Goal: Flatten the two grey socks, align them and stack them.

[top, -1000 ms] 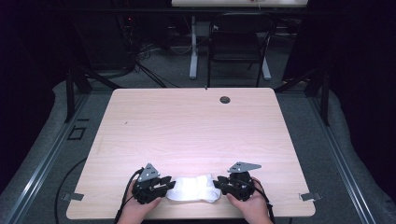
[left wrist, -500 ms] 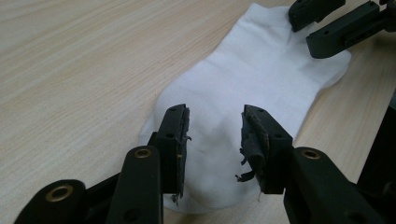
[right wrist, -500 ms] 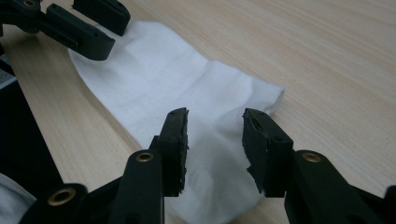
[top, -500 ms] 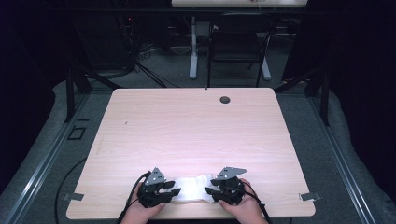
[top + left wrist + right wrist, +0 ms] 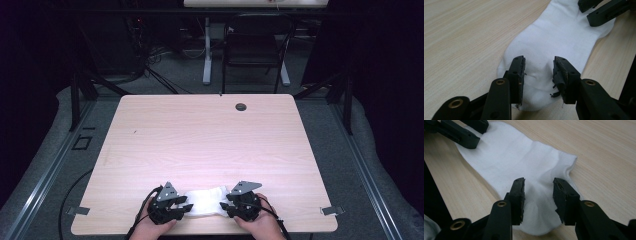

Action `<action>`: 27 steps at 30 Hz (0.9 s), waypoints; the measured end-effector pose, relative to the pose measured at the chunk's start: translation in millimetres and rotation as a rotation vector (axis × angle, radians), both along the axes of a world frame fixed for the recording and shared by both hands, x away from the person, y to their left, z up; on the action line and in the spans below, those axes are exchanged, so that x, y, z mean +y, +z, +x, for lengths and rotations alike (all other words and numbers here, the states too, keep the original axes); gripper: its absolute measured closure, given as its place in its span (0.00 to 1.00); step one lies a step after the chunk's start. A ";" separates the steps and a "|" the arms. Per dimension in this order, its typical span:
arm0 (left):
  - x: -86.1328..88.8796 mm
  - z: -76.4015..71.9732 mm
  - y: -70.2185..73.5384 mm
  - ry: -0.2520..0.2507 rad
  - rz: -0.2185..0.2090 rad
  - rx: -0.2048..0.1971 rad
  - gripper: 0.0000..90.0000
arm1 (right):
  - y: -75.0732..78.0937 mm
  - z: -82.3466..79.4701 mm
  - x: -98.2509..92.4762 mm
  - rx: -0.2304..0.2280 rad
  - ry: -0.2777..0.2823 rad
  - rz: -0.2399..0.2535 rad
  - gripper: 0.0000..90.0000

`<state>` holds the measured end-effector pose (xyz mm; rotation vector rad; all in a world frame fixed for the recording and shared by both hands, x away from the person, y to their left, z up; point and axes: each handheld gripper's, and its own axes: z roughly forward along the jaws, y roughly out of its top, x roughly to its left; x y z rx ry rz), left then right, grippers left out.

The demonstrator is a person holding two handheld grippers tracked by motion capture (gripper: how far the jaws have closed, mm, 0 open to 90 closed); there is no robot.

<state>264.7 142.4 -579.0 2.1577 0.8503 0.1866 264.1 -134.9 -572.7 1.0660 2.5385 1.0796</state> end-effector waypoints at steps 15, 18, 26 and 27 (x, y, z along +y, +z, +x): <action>0.4 13.7 -1.2 0.034 -0.016 -0.004 0.68 | -1.0 10.4 1.2 -0.003 -0.027 0.014 0.69; 0.6 16.2 -1.5 0.037 -0.018 -0.006 0.68 | -1.6 13.6 0.9 -0.004 -0.038 0.027 0.69; 1.0 23.1 -2.3 0.046 -0.027 -0.013 0.68 | -2.5 19.4 -0.9 0.006 -0.057 0.050 0.70; 1.1 23.5 -2.4 0.047 -0.029 -0.012 0.68 | -2.6 19.8 -0.9 0.004 -0.056 0.051 0.70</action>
